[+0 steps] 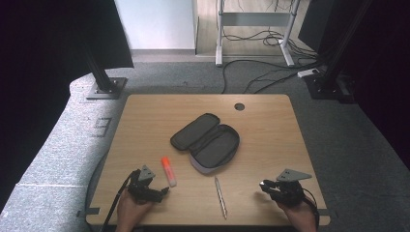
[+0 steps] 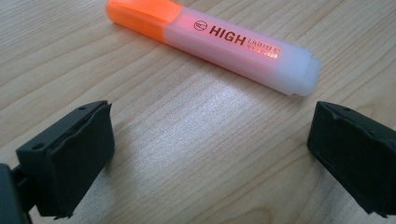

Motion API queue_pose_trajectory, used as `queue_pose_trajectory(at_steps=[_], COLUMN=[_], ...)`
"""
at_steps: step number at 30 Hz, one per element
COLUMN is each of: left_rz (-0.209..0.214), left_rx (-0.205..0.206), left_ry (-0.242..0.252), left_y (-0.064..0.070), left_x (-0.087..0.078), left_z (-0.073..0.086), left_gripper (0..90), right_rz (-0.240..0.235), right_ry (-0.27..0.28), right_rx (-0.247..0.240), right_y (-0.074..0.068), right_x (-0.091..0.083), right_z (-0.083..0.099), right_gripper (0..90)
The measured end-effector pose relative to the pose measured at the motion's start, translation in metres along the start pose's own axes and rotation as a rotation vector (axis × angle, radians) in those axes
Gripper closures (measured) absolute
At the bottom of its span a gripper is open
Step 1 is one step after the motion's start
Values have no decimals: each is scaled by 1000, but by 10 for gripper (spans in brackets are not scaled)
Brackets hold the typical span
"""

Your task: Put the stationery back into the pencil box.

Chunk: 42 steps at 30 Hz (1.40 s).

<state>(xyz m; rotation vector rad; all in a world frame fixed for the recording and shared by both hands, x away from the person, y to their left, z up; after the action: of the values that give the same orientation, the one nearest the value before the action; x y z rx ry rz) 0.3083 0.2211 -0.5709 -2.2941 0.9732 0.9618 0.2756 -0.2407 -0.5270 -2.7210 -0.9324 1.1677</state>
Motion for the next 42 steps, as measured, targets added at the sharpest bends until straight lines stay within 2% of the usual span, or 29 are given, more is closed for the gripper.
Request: queue_pose_trajectory(at_steps=[15,29,35,42], left_rz=[0,0,0,0], left_rx=[0,0,0,0], left_ry=[0,0,0,0], left_y=[0,0,0,0], left_x=[0,0,0,0], left_z=[0,0,0,0], left_gripper=[4,4,4,4], right_rz=[-6,-5,-24,-24], right_ry=[16,1,5,11], right_rx=[-23,-49,-35,-45], right_y=[1,2,4,2], right_x=[10,25,34,41], right_z=[-28,-49,-57,-68], right_gripper=[720,720,720,719])
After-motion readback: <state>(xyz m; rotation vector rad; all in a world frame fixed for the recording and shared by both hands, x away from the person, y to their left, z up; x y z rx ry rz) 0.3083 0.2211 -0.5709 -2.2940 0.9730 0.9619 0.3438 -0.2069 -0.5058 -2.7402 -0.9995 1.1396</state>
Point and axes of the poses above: each handheld gripper's, and its own axes: x roughly forward along the jaws, z roughly out of its underside, y roughly to its right, the point moved 3 cm from there along x, roughly forward along the jaws, and after that the axes turned 13 degrees about x, right-handed, at the moved point
